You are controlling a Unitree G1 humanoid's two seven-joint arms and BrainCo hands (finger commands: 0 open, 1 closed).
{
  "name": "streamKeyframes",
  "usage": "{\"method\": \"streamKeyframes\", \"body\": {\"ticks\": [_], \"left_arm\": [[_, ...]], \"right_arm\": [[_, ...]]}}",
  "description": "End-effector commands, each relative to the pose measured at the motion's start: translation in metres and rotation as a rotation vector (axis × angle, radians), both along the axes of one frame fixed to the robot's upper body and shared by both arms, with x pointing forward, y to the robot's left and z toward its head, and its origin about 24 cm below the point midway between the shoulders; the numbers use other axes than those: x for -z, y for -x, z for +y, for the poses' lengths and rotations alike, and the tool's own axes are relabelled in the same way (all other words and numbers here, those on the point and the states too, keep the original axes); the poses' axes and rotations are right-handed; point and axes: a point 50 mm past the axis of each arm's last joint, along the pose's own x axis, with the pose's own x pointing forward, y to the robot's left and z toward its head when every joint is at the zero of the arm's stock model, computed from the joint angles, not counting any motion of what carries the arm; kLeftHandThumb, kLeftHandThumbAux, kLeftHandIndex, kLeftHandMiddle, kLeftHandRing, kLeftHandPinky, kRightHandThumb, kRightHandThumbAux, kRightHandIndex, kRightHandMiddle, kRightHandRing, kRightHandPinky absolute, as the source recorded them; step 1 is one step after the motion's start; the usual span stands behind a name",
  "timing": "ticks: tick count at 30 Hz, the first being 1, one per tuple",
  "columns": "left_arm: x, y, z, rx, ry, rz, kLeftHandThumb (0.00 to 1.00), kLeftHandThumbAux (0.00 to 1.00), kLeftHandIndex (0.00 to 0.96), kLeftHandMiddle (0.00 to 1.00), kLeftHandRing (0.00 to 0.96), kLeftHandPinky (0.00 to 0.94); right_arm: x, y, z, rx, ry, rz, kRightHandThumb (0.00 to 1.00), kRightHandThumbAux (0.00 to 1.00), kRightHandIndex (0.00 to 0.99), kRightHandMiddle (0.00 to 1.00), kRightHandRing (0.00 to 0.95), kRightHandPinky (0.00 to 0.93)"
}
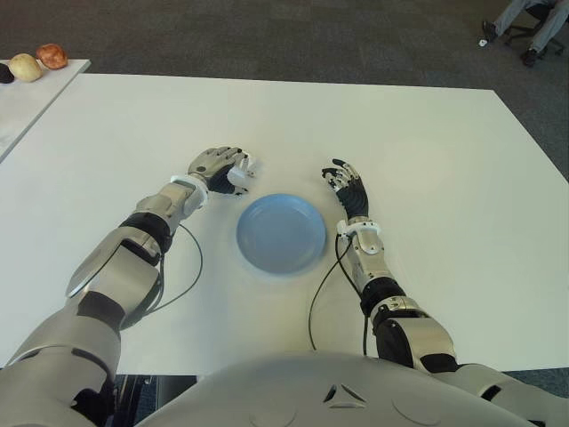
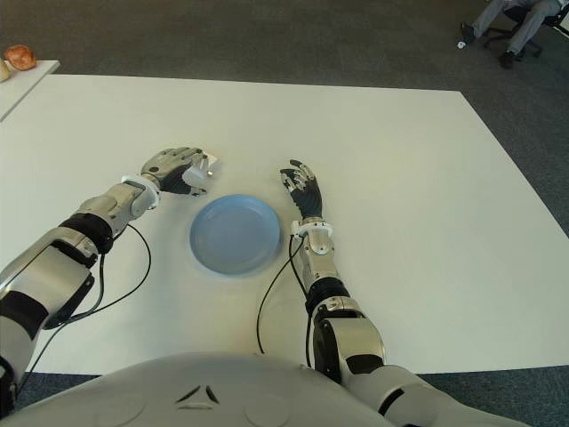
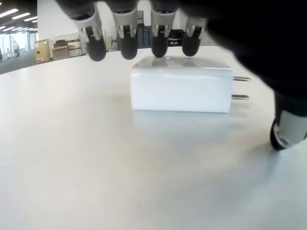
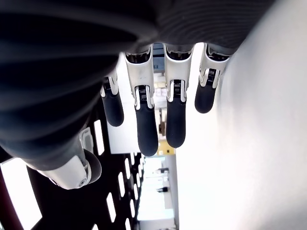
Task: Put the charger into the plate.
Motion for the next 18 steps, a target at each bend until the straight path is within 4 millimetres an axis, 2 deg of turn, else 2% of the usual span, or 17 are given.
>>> {"method": "streamKeyframes", "body": {"ticks": [1, 18], "left_arm": [[0.022, 0.013, -0.008, -0.003, 0.006, 0.086, 0.0, 0.484, 0.0, 0.0, 0.0, 0.019], [0.034, 0.02, -0.006, -0.08, 0.017, 0.162, 0.0, 0.467, 0.0, 0.0, 0.0, 0.033]], "right_arm": [[0.028, 0.021, -0.001, 0.009, -0.01, 0.152, 0.0, 0.662, 0.198, 0.38, 0.311, 0.191], [0.027, 0.021, -0.002, 0.008, -0.013, 0.146, 0.0, 0.66, 0.204, 0.384, 0.305, 0.162]]}}
